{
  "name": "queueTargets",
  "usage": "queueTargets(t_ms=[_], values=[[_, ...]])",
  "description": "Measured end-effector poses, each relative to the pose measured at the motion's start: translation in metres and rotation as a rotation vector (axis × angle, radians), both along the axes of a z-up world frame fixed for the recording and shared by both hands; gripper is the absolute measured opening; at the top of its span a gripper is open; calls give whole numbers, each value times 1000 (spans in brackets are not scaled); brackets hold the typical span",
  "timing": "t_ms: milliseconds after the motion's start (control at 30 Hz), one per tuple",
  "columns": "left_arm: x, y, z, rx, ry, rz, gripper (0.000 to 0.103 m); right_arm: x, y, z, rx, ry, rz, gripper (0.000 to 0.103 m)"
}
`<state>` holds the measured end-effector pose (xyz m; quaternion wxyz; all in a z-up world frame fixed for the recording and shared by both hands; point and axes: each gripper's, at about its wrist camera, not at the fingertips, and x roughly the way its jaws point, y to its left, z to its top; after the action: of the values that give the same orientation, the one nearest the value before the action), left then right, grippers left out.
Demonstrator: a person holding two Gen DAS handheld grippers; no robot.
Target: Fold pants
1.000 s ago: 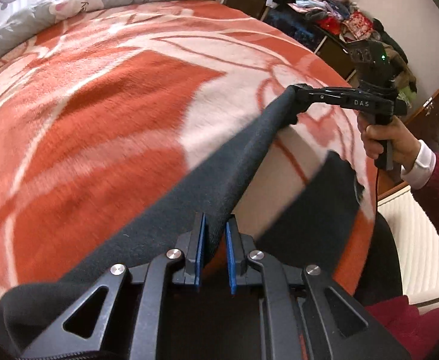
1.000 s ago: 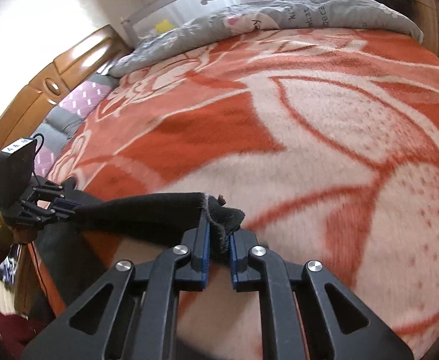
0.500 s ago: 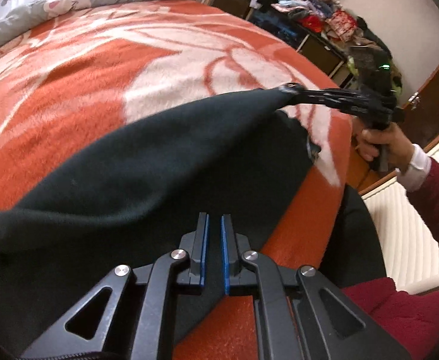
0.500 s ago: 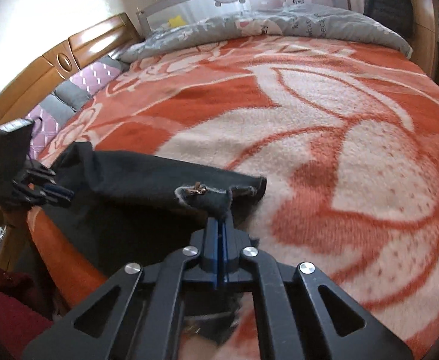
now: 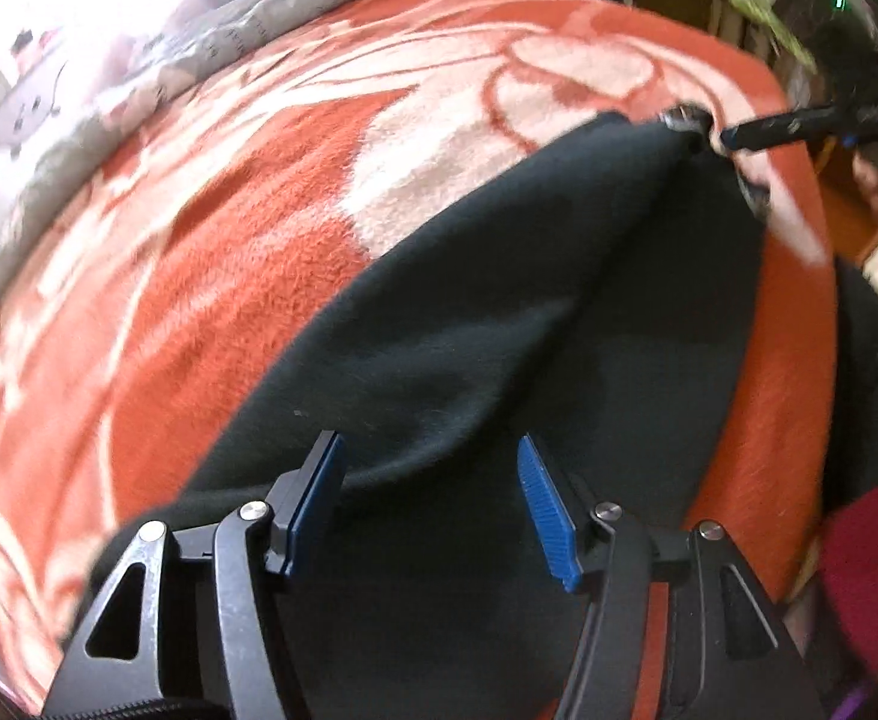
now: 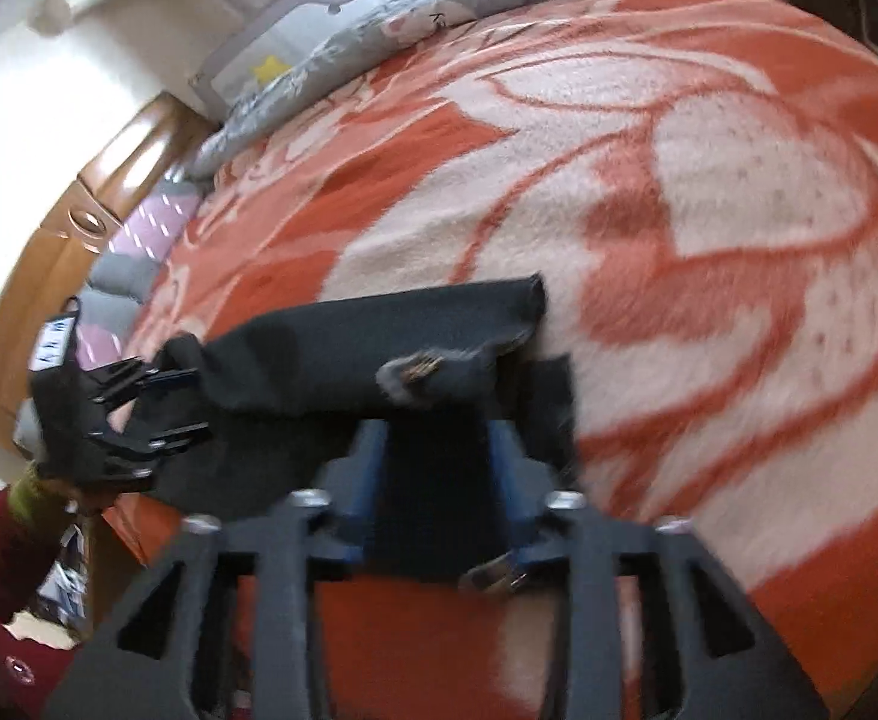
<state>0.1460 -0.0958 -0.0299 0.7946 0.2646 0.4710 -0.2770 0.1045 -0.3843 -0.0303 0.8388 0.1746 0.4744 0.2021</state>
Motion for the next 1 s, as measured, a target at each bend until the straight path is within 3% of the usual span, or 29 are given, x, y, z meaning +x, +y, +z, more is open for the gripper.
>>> queueTargets(t_ms=[200,267,333,367,400,433,500,533,633,767,867,1000], values=[[6,-6,-25,146,-16,-141,56,-6,13,-16,140,78,-99,53],[11,-6,-29,152,0,-166,46,4,14,-28,204,103,-152,53],[15,-5,-28,135,24,-180,23,11,15,-32,244,100,-205,53],[15,-4,-28,131,27,-182,18,17,15,-34,262,92,-242,53],[16,-4,-27,128,23,-184,10,20,15,-33,268,81,-270,47],[16,-2,-25,120,15,-181,7,24,15,-32,271,72,-289,29],[18,3,-17,69,20,-161,4,29,15,-24,269,56,-313,10],[19,6,-11,43,20,-147,4,29,16,-16,275,23,-318,7],[12,20,17,-56,24,-113,4,21,22,17,252,-74,-283,7],[-11,28,34,-109,28,-113,4,-3,23,48,224,-137,-240,6],[-34,23,30,-126,43,-128,4,-24,15,39,177,-107,-253,6],[-52,10,6,-107,78,-122,5,-35,6,-1,131,-33,-297,6]])
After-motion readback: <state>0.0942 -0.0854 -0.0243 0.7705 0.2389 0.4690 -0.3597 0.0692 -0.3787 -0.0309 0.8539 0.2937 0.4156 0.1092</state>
